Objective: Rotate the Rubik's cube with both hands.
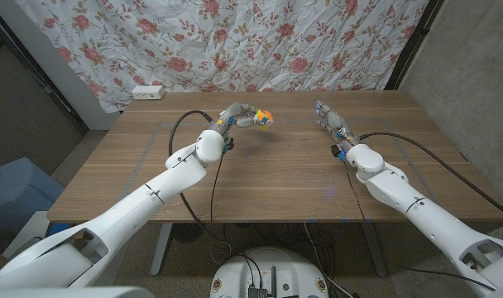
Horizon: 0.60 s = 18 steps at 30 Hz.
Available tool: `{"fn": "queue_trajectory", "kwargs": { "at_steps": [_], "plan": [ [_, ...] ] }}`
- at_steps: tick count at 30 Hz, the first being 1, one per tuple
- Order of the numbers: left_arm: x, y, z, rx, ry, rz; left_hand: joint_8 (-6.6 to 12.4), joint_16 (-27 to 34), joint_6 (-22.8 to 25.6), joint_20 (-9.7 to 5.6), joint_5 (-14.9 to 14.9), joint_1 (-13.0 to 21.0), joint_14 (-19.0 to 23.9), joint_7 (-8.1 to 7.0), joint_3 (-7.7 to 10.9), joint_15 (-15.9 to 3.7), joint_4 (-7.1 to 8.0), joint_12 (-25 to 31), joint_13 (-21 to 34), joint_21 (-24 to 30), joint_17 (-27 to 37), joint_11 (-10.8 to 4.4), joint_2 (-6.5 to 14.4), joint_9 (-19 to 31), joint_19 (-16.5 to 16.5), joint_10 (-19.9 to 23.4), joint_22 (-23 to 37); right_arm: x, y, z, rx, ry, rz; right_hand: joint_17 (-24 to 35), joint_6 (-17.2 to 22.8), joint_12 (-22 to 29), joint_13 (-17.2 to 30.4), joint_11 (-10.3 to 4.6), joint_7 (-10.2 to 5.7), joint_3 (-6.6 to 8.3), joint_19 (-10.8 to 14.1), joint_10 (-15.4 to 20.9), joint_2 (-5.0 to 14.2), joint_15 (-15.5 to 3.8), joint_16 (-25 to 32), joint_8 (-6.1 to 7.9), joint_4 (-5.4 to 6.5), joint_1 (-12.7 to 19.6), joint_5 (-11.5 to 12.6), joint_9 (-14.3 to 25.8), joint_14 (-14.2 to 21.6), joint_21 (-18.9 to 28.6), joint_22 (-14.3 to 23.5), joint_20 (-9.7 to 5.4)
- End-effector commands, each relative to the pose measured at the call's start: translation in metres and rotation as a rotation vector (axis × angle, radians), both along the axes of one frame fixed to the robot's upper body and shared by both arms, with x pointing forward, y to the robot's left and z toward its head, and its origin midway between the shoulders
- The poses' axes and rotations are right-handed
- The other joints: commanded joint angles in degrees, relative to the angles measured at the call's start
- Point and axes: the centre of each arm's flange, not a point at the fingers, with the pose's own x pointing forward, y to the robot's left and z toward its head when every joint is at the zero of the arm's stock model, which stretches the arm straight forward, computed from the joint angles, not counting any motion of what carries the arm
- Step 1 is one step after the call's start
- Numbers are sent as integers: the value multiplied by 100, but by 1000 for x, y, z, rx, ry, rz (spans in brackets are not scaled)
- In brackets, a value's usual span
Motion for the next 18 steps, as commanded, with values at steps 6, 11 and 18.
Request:
{"fn": "queue_trajectory", "kwargs": {
  "at_steps": [6, 11, 18],
  "plan": [
    [6, 2, -2, -122, 1, -81, 38, 11, 65, 30, 29, 7, 56, 89, -33, -786, 17, 22, 2, 3, 19, -243, 76, 36, 34, 290, 31, -8, 13, 4, -193, -73, -61, 4, 125, 41, 11, -38, -89, 18, 97, 92, -1, 3, 56, 72, -54, 102, 26, 18, 125, 38, 21, 10],
    [9, 3, -4, -168, 15, -119, 32, 9, 68, 23, 30, 4, 59, 88, -40, -788, 19, 17, 6, 2, 19, -243, 89, 38, 31, 292, 31, -14, 18, 9, -243, -101, -90, -2, 131, 42, 14, -23, -148, 27, 91, 98, -3, 57, 52, 71, -68, 129, 25, 22, 126, 33, 21, 21],
    [13, 3, -6, -193, 29, -153, 24, 8, 63, 24, 29, -4, 62, 94, -49, -782, 22, 12, 9, -2, 19, -242, 95, 39, 20, 292, 32, -23, 23, 19, -325, -117, -139, 0, -8, 39, 26, 1, -325, 35, 73, 93, -14, 171, 59, 20, -85, 168, 17, 32, 146, 22, 23, 137]
  ]
}}
